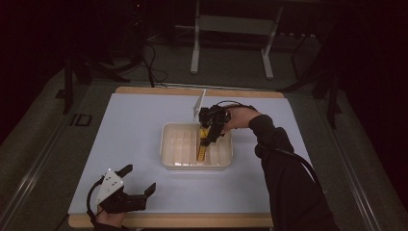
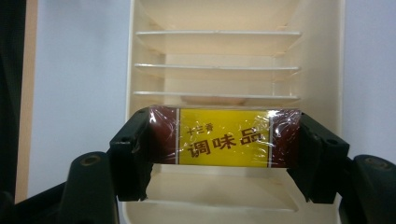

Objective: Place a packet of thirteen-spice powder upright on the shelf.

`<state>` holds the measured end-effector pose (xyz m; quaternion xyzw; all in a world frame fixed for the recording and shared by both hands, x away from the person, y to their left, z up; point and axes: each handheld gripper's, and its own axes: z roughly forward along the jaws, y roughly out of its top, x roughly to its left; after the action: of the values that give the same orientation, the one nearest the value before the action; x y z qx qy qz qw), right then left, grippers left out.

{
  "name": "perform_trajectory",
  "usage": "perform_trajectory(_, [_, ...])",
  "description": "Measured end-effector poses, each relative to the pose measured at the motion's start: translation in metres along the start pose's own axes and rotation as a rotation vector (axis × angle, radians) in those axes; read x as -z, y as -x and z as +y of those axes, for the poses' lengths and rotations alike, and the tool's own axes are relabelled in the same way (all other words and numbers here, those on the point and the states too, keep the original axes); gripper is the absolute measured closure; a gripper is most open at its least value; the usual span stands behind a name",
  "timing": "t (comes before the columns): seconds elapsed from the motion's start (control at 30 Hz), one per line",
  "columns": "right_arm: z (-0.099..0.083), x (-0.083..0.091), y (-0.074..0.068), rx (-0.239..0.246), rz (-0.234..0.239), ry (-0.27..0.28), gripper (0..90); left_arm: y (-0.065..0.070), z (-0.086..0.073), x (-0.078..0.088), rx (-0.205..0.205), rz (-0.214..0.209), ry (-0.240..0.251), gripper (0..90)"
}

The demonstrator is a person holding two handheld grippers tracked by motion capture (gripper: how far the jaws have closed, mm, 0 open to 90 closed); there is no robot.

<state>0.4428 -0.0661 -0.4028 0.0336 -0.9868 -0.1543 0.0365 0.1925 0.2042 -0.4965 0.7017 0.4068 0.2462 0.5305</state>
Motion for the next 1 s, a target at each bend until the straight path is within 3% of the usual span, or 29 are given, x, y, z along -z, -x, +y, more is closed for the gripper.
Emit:
perform_trajectory(0.3, [0.001,-0.007,0.000,-0.003,-0.003,0.006,31.7,-0.001,0.000,0.000,0.006,0.002,0.001,0.0])
perform_trajectory(0.6, [0.004,-0.006,-0.001,-0.004,-0.006,-0.021,30.8,-0.001,0.000,0.000,0.011,-0.002,0.003,0.0])
perform_trajectory(0.77, [0.006,0.006,-0.003,-0.019,-0.006,0.008,28.9,-0.001,0.000,0.000,0.010,-0.003,0.002,0.0])
perform_trajectory(1.0, [0.005,0.024,-0.007,-0.026,-0.029,-0.005,28.5,-0.001,0.000,-0.001,0.009,-0.004,0.001,0.0])
